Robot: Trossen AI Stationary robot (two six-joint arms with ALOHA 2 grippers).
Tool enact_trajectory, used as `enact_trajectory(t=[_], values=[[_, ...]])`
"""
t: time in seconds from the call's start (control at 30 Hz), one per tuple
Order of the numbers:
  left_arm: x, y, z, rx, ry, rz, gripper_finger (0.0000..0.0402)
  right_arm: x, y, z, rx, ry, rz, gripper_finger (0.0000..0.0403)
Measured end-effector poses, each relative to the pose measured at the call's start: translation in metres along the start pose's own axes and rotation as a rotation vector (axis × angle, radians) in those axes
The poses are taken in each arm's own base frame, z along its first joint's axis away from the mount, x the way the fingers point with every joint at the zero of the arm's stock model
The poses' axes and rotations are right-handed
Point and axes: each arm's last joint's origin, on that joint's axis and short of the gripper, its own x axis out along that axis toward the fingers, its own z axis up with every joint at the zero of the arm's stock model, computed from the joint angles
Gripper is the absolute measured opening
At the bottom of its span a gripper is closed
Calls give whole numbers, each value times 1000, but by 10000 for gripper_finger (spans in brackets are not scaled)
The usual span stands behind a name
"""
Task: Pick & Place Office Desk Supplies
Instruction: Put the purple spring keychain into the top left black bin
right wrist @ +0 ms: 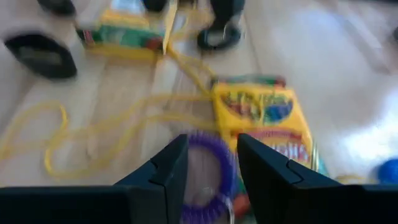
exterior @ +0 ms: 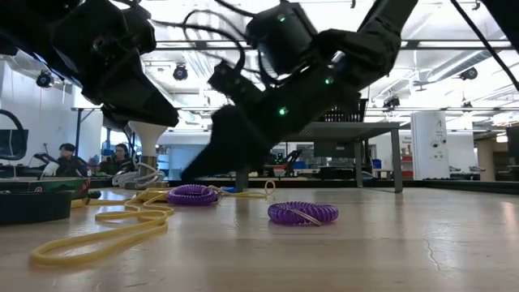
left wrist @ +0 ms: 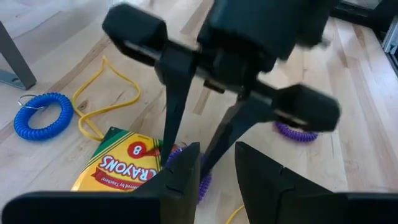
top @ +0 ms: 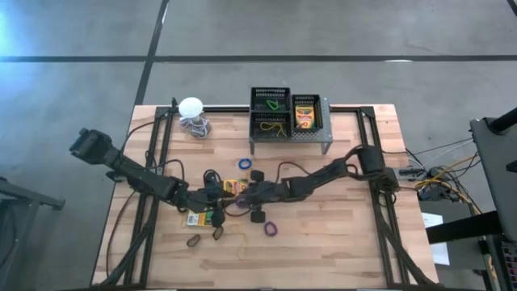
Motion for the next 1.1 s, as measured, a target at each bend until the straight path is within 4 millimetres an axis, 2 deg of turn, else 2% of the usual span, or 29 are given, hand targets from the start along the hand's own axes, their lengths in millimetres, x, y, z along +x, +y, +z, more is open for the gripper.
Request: enact_trajectory(t=[0.23,0.47,0.53,0.7,0.8,0.93,1.1], values=[[0,0,-1,3,5,2,106,4,0,-1,-26,171,-12,102],[0,0,0,-1,3,1,106,-7,2,6,-7,206,-6,22],[0,0,0,-1,2,1,106,-12,3,9,-4,222,-3,13],[0,0,0,-2,3,1,106,-33,6,19,38,288,2,9],[0,0,0,-4,1,0,106,-38,5,23,160,276,-10,9],[0,0,0,-4,0,0,106,-31,-2,17,373,306,21,25],[0,0,0,-2,1,0,106,-18,0,6,519,311,34,80]])
